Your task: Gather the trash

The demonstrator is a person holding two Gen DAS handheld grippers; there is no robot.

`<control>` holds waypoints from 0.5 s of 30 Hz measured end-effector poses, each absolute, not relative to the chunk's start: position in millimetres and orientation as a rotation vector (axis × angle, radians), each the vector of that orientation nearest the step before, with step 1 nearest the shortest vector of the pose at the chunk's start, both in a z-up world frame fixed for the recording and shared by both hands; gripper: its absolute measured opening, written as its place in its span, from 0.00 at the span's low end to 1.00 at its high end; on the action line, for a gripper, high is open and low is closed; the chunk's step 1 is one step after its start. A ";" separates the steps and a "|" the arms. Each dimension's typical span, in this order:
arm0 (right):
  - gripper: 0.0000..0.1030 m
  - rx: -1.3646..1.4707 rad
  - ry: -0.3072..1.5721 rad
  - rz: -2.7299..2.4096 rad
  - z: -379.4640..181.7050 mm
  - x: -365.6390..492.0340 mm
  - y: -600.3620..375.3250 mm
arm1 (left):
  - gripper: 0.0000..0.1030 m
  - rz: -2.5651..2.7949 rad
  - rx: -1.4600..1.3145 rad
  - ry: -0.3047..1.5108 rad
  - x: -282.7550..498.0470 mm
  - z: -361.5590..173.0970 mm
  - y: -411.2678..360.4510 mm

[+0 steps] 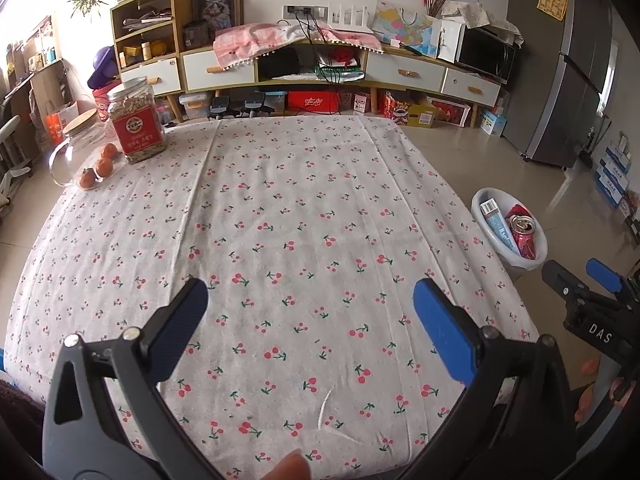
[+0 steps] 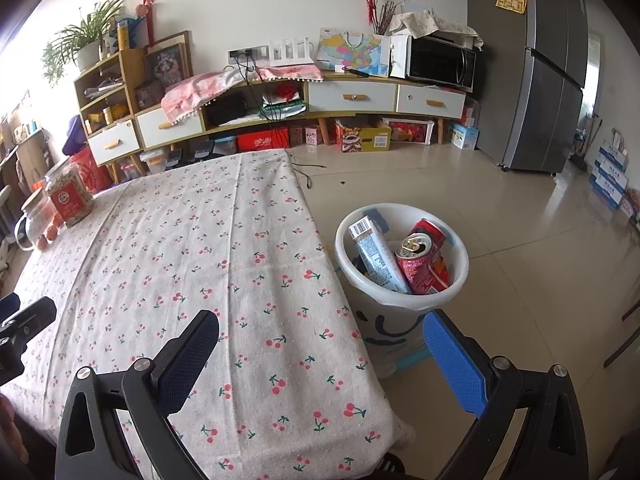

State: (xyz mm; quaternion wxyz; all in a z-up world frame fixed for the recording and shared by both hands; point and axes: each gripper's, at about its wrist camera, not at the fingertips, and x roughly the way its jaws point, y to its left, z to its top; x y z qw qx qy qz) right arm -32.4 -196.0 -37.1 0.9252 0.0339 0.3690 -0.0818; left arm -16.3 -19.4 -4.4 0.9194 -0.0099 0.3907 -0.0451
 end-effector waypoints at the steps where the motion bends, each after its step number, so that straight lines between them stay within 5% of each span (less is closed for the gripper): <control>1: 1.00 0.071 0.758 -0.169 -37.2 -32.6 -196.1 | 0.99 -0.094 -0.020 0.803 -16.5 -4.4 -19.6; 15: 1.00 0.070 0.757 -0.171 -37.3 -33.0 -195.2 | 0.99 -0.095 -0.015 0.809 -17.0 -5.0 -22.4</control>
